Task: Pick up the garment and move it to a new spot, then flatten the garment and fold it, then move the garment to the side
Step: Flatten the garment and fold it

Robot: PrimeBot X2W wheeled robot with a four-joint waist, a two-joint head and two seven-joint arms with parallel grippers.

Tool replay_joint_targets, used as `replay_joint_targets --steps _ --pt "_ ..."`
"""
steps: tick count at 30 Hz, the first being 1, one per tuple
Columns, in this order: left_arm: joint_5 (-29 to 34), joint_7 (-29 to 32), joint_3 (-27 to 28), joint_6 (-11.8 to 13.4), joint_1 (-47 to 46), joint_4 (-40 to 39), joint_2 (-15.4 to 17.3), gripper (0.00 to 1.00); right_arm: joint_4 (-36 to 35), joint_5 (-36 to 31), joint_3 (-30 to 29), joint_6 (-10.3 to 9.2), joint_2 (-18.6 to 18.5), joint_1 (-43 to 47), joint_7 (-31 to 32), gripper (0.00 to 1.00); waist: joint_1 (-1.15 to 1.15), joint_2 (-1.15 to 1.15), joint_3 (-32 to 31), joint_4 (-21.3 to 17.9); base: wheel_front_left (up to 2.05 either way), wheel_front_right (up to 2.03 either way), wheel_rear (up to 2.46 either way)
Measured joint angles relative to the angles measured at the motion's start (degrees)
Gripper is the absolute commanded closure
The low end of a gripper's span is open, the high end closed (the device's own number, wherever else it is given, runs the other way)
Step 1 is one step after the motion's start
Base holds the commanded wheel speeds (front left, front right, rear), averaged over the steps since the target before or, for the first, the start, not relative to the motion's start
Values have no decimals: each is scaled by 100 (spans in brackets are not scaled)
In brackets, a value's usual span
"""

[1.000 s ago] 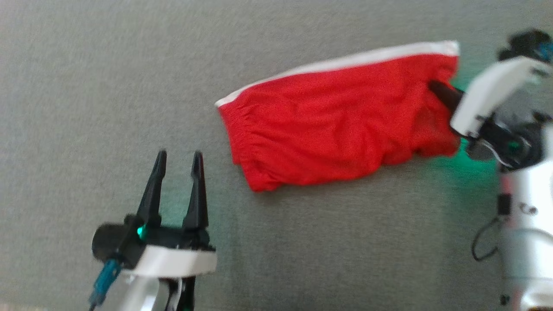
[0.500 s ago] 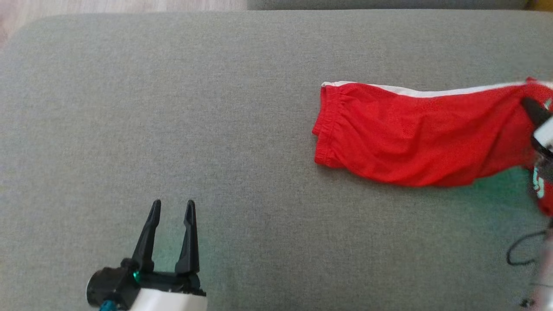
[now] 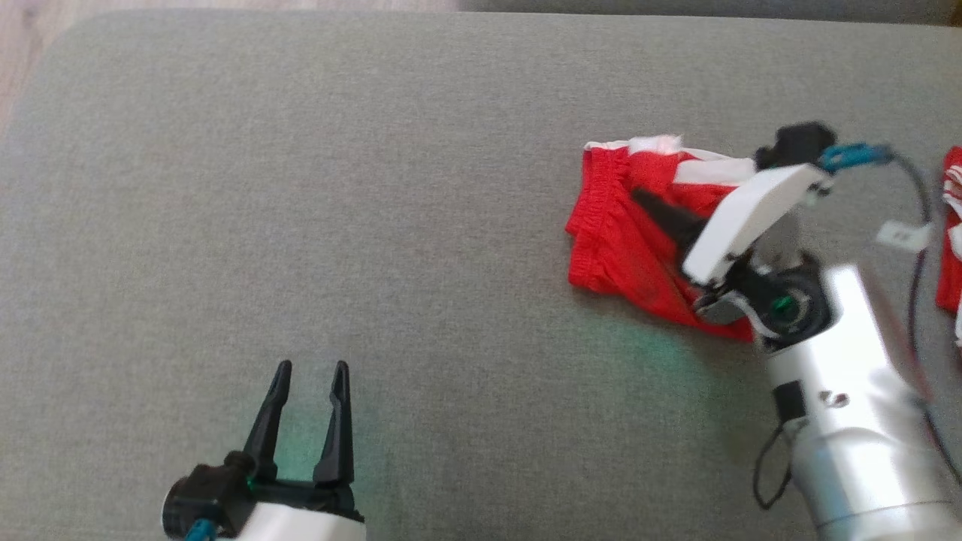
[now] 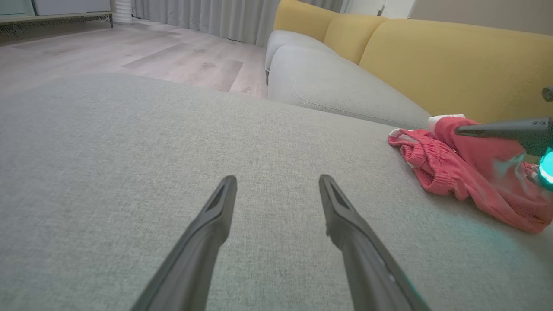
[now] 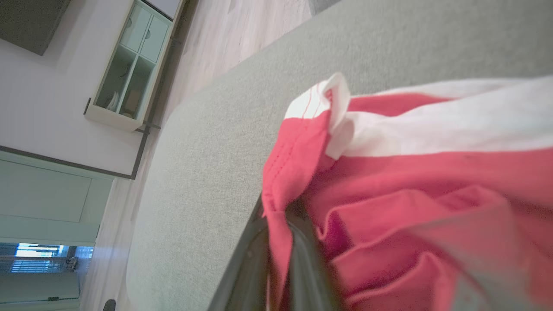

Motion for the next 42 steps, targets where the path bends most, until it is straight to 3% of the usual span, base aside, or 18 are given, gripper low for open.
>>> replay_joint_targets --steps 10,11,12,13,14,21,26,29,32,37,42 --pt "-97 0 -299 44 -5 214 -3 0 1731 1150 1426 -1 -23 -972 -1602 100 0 0 -13 184 0 0 0" --pt "-98 0 -320 45 -5 227 -3 0 1871 1244 1544 -1 -23 -1101 -1736 73 0 0 -20 189 0 0 0" --pt "-109 0 -331 70 -5 231 -3 0 1990 1279 1653 -1 -24 -1206 -1883 73 0 0 -25 191 0 0 0" --pt "-142 0 -338 86 -5 233 -3 0 2093 1354 1755 -1 -24 -1290 -2015 13 0 0 -32 191 0 0 0" --pt "-144 0 -344 86 -5 235 -3 0 2197 1468 1839 -1 -25 -1354 -2130 0 0 0 -42 188 0 0 0" --pt "-187 0 -326 138 -4 267 -4 0 2093 2937 2930 -1 -53 -1412 -2636 0 0 0 -157 44 0 0 0" --pt "-186 0 -283 186 46 254 -4 0 1730 3011 3297 -1 -51 -1375 -3375 0 0 0 -320 -119 0 0 0" --pt "-187 0 -211 194 119 215 -3 0 1595 2541 3326 -1 -87 -1286 -3762 0 0 0 -397 -202 0 0 0" --pt "-186 0 -58 220 270 145 -3 0 1537 1114 3405 0 -541 -1064 -4501 0 0 0 -513 -328 0 0 0" --pt "-182 0 229 235 494 -40 -3 0 1522 -565 2395 0 -1195 -235 -5192 0 -1 0 -677 -542 0 0 0" --pt "-127 0 302 227 513 -188 -2 0 939 -2039 1346 0 -1067 810 -5328 0 -1 0 -657 -621 0 0 0"
